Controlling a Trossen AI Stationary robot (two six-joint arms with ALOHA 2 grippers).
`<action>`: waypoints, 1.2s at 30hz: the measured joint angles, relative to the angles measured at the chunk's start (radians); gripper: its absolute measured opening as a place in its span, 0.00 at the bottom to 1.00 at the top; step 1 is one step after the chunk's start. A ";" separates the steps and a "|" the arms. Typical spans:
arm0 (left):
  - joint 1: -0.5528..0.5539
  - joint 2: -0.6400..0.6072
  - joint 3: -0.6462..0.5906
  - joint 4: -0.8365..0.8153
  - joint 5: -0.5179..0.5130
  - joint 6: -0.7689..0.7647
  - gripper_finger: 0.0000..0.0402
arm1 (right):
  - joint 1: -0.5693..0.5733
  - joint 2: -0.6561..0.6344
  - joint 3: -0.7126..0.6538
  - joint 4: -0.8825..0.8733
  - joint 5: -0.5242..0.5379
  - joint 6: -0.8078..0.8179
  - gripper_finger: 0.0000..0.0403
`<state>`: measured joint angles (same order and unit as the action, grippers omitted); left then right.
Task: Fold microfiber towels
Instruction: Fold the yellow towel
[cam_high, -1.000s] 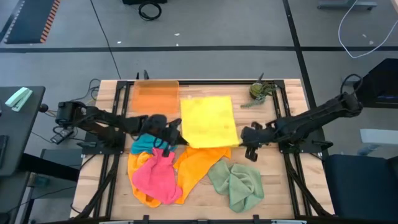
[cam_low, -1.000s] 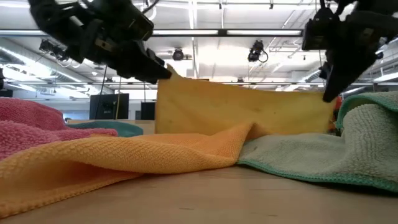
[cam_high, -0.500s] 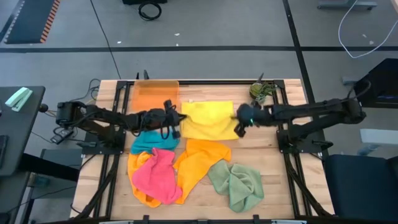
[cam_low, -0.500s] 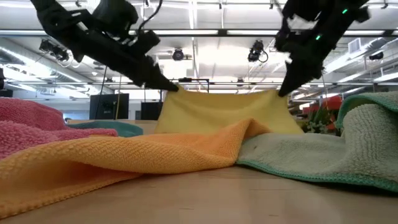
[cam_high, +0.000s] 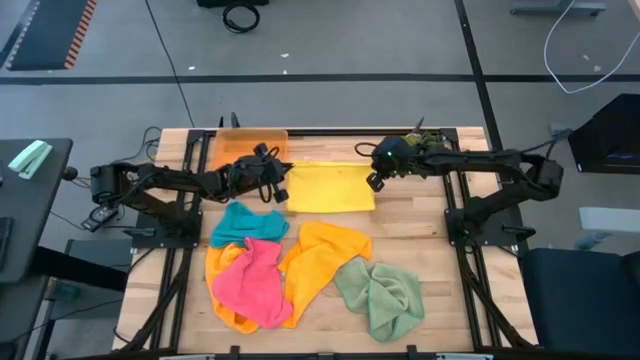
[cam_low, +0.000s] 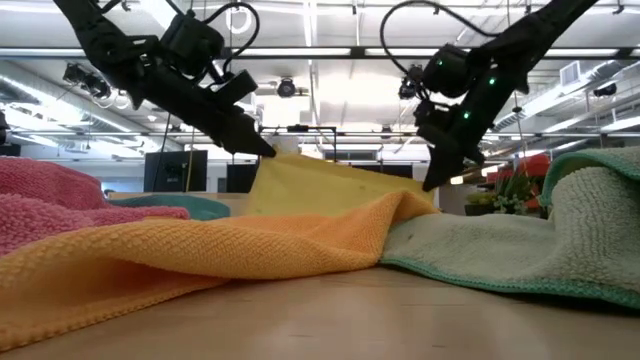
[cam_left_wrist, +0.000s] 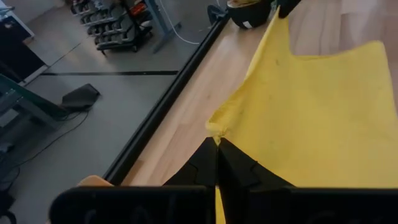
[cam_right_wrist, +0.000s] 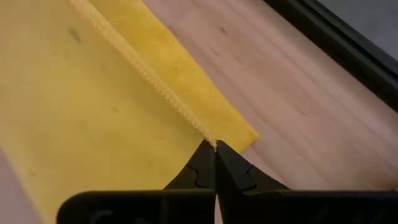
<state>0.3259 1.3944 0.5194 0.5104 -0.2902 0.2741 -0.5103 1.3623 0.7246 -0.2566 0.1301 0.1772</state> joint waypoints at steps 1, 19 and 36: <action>0.004 0.000 0.000 0.000 0.001 -0.001 0.06 | -0.009 0.011 0.000 0.013 -0.009 -0.006 0.00; -0.040 0.014 0.001 -0.010 0.274 -0.174 0.33 | -0.115 -0.011 0.000 -0.003 -0.128 0.035 0.37; -0.206 0.355 0.183 -0.119 0.087 -0.209 0.02 | 0.136 0.252 0.002 0.023 -0.088 0.088 0.01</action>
<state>0.1198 1.7494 0.7020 0.3909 -0.2033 0.0646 -0.3738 1.6143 0.7269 -0.2341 0.0420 0.2654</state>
